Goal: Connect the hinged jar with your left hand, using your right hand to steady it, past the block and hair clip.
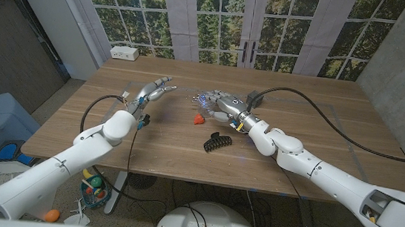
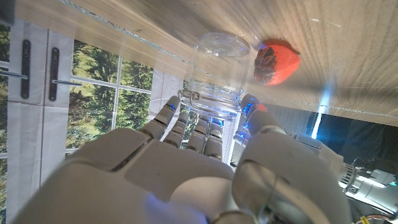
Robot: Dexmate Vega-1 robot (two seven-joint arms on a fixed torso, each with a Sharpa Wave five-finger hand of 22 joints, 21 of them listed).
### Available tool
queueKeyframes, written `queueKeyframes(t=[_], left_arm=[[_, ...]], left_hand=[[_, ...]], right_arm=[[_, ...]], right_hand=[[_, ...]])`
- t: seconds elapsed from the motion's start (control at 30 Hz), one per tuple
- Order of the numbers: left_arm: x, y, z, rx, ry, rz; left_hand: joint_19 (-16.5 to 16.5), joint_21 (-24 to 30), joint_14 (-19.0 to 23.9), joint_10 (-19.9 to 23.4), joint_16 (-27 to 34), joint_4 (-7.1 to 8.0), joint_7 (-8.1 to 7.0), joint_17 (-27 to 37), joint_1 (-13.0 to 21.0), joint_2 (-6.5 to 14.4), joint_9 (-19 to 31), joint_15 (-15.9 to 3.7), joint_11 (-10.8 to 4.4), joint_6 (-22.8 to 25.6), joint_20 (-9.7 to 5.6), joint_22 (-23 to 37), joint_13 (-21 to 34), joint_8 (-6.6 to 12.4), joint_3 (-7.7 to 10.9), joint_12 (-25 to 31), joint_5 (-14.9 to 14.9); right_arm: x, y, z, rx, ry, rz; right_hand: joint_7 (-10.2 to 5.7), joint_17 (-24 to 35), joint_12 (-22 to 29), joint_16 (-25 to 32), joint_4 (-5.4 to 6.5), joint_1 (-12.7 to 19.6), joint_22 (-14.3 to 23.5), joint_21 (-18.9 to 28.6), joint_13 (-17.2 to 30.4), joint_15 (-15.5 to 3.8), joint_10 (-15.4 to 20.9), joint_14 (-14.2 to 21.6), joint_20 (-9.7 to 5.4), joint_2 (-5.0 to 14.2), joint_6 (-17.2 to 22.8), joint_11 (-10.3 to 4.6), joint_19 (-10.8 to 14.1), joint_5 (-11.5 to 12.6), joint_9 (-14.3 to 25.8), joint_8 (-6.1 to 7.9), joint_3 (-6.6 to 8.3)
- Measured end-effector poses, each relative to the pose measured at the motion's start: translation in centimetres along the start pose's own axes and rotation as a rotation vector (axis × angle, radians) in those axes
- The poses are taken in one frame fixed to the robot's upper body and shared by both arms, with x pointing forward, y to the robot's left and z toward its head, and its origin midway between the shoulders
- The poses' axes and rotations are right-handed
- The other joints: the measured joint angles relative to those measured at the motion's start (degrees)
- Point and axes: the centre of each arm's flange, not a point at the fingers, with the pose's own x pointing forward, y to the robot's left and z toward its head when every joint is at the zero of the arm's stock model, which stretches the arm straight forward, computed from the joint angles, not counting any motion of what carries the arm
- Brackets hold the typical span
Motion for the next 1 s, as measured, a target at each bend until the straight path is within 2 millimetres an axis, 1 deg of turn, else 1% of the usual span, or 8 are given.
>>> queueKeyframes(t=[0.17,0.33,0.57,0.63,0.8,0.83,0.87,1.0], left_arm=[[-0.4,-0.9,0.3,0.122,-0.006,-0.013],[-0.5,-1.7,0.9,0.23,-0.022,-0.026],[-0.5,-2.6,1.8,0.34,-0.047,-0.041],[-0.4,-3.1,2.1,0.369,-0.057,-0.054],[-0.4,-3.2,2.0,0.433,-0.055,-0.063],[-0.2,-4.0,2.8,0.441,-0.075,-0.08],[-0.2,-4.0,2.7,0.454,-0.072,-0.083],[-0.1,-4.3,2.8,0.492,-0.073,-0.096]], left_hand=[[-3.46,-2.16,-2.45,-0.43,-0.04,0.23,0.0,0.0,-1.91,0.0,-0.11,0.03,-0.43,0.0,0.35,0.0,0.0,-0.21,-1.17,0.0,-0.22],[-6.23,-3.93,-3.8,-0.64,-0.04,0.79,-0.34,0.0,-3.82,0.07,-0.18,-0.25,-0.63,-0.34,0.18,0.27,0.0,-0.43,-1.86,-0.25,-0.22],[-6.29,-4.79,-5.54,-1.97,-0.25,1.13,-1.24,-0.01,-5.42,0.77,-0.17,-0.33,-0.91,-1.67,0.12,0.26,-0.01,-0.65,-2.2,-0.68,-0.22],[-6.29,-5.23,-5.83,-2.36,-0.25,1.35,-1.55,-0.01,-5.74,0.54,-0.17,-0.05,-1.16,-1.98,0.12,0.26,-0.01,-0.87,-2.43,-0.68,-0.22],[-6.59,-5.68,-6.79,-2.9,-0.25,1.62,-1.54,0.2,-6.89,1.05,-0.17,-0.04,-1.22,-2.6,-0.19,0.26,-0.01,-0.87,-2.69,-0.9,-0.22],[-6.59,-5.68,-6.94,-3.23,-0.25,1.72,-1.5,0.27,-7.09,0.94,-0.17,-0.2,-1.1,-2.64,-0.19,0.26,-0.01,-0.87,-2.8,-0.9,-0.22],[-6.59,-5.9,-7.13,-3.25,-0.25,1.73,-1.54,0.27,-7.5,1.35,-0.17,-0.18,-1.08,-3.02,-0.19,0.26,-0.01,-0.87,-2.8,-0.9,-0.22],[-6.59,-6.22,-7.55,-3.52,-0.25,1.99,-1.54,0.27,-8.3,1.19,-0.17,-0.19,-1.22,-3.21,-0.19,0.26,-0.01,-0.87,-3.06,-0.89,-0.22]], right_arm=[[0.1,0.2,0.0,-0.001,0.002,0.006],[0.2,0.3,0.0,-0.002,0.002,0.009],[0.3,0.3,-0.1,0.0,0.005,0.013],[0.4,0.4,-0.1,0.001,0.006,0.014],[0.5,0.4,-0.1,0.0,0.006,0.016],[0.5,0.4,-0.1,0.004,0.007,0.016],[0.5,0.4,-0.1,0.004,0.007,0.016],[0.6,0.5,-0.2,0.004,0.01,0.019]], right_hand=[[0.0,-0.27,-0.07,0.0,0.14,0.0,0.0,0.0,-0.01,0.0,-0.01,0.0,0.0,0.0,0.0,0.0,0.0,0.0,-0.01,-0.1,-0.14],[0.0,-0.27,-0.26,0.0,0.24,0.0,0.0,-0.33,-0.05,0.0,-0.01,0.0,0.0,0.0,-0.01,0.0,0.0,0.0,-0.02,-0.32,-0.24],[0.0,-0.52,-0.34,0.0,0.24,0.0,0.0,-0.55,-0.05,0.0,-0.23,0.0,0.42,0.0,-0.01,-0.21,0.41,0.0,-0.05,-0.54,-0.58],[0.0,-0.52,-0.49,0.0,0.15,0.0,0.0,-0.55,-0.04,0.0,-0.23,0.0,0.42,0.0,-0.01,-0.21,0.41,0.0,-0.05,-0.55,-0.63],[0.0,-0.52,-0.67,0.0,0.15,0.0,0.0,-0.77,-0.04,0.0,-0.36,0.0,0.42,0.0,-0.02,-0.12,0.41,0.15,-0.04,-0.77,-0.63],[0.0,-0.52,-0.72,0.0,0.17,0.0,0.0,-0.77,-0.03,0.0,-0.45,0.0,0.42,0.0,-0.02,-0.2,0.41,0.23,-0.04,-0.77,-0.65],[0.0,-0.52,-0.75,0.0,0.31,0.0,0.0,-0.77,-0.03,0.0,-0.45,0.0,0.42,0.0,-0.02,-0.2,0.41,0.23,-0.04,-0.78,-0.79],[0.2,-0.74,-0.92,0.46,0.31,0.0,0.0,-0.98,-0.03,0.24,-0.45,0.24,0.42,0.0,-0.24,-0.2,0.41,0.23,-0.04,-0.91,-0.79]])
